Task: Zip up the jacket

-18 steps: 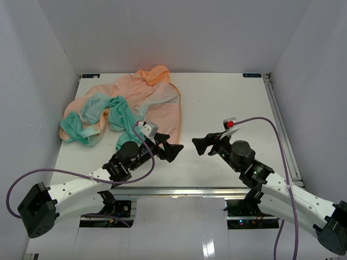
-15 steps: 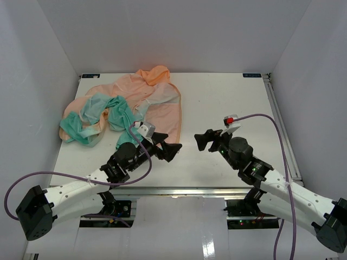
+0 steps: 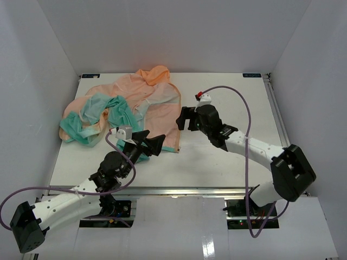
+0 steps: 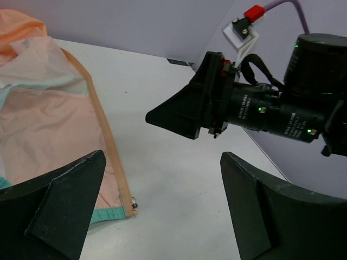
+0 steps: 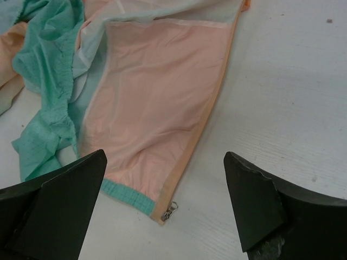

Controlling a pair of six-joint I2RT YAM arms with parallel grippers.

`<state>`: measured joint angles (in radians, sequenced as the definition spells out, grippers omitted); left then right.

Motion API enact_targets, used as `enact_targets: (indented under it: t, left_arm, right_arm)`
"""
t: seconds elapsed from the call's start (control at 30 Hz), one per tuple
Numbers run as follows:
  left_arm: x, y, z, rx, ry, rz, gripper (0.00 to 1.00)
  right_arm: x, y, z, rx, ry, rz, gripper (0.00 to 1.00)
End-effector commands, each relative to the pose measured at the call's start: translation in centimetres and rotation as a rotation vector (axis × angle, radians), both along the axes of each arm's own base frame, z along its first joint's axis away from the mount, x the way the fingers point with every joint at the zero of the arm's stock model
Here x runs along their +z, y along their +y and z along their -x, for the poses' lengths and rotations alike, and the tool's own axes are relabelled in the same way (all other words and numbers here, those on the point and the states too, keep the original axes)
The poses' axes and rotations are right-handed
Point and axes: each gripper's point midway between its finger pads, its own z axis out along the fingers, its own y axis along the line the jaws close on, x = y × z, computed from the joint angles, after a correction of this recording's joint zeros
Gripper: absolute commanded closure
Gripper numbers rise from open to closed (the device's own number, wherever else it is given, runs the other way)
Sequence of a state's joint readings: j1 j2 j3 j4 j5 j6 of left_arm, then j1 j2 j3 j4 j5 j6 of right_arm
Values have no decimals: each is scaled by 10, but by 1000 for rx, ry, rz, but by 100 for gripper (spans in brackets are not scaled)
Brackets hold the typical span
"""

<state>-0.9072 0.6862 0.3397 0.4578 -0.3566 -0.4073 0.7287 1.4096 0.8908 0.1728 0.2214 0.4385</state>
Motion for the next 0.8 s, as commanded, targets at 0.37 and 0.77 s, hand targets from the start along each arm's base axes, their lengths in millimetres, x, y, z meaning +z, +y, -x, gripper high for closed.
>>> enact_targets:
  t: [0.37, 0.77]
  left_arm:
    - [-2, 11, -3, 61, 15, 37, 3]
    - [-2, 11, -3, 58, 14, 38, 3]
  right_arm:
    - [-92, 42, -46, 11, 209, -86, 39]
    - [-147, 70, -29, 54, 324, -88, 55]
